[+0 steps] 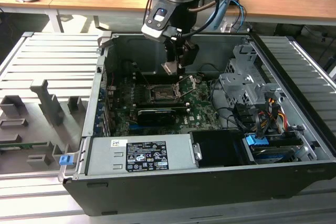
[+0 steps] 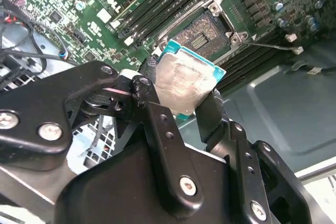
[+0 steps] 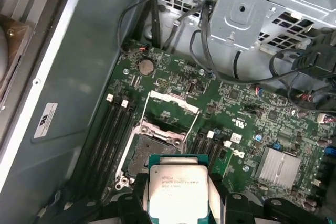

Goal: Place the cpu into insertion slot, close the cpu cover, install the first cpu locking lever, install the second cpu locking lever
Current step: 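Place the cpu into insertion slot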

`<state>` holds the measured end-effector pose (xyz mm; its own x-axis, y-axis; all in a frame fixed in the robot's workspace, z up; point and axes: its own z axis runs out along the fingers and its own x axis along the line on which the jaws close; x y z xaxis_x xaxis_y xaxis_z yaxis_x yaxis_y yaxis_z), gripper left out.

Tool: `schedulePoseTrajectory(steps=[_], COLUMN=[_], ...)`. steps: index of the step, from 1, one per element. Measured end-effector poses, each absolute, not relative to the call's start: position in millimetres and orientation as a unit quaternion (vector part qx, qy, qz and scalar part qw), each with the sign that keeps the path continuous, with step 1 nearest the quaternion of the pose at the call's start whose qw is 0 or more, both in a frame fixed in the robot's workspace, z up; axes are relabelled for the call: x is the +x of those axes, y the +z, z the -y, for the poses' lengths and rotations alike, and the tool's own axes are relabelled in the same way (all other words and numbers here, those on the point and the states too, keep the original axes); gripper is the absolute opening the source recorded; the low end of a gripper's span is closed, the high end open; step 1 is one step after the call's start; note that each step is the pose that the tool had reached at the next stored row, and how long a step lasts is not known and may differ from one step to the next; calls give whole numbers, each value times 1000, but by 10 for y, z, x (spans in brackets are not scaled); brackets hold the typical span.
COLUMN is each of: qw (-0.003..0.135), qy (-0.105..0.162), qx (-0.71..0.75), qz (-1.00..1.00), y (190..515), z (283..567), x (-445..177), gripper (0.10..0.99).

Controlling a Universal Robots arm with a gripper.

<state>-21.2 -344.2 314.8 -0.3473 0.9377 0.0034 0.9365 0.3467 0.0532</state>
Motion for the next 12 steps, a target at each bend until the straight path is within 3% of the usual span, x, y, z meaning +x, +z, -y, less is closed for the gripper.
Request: schedulePoseTrajectory(steps=[12], qw=[15], qy=[22], qx=[619], qz=[-785], y=[3082], z=[3441], x=[-213], gripper=[541])
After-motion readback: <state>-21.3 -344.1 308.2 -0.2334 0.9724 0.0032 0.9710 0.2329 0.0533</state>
